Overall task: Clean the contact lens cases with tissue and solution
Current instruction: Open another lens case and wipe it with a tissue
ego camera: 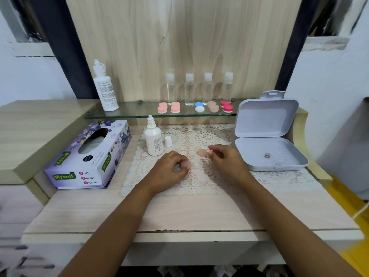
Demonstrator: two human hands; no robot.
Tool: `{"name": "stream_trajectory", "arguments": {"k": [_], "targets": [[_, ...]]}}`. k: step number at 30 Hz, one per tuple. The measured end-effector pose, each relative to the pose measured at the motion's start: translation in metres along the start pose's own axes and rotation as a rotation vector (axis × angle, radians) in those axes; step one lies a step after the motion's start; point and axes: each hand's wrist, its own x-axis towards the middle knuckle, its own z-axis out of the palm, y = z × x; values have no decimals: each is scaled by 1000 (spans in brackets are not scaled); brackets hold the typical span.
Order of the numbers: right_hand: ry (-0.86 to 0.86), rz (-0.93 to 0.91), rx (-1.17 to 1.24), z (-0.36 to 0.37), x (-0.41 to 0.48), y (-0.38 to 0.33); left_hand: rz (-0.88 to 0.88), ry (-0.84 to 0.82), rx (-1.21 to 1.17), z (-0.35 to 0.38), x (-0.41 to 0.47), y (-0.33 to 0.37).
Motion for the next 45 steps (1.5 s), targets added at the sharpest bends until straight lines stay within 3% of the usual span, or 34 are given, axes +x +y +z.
{"name": "stream_trajectory", "arguments": {"k": [8,15,19,24,36,45], "targets": [[-117,-110,-226,8,16,-2,-12,-9,4,0,-1,0],[-71,-133,-181,15,19,-2,-14,-5,17,-1,-1,1],[-73,-74,-26,7,13,-7,-11,-9,24,-1,0,1],[-130,-169,-37,5,-1,-8,-5,-7,20,-1,0,2],[-82,-421,-161,16,-14,-4,-12,-31,30,-2,-1,3],[-90,-341,-182,18,-9,-5,35,-15,45,-3,-1,2]]}}
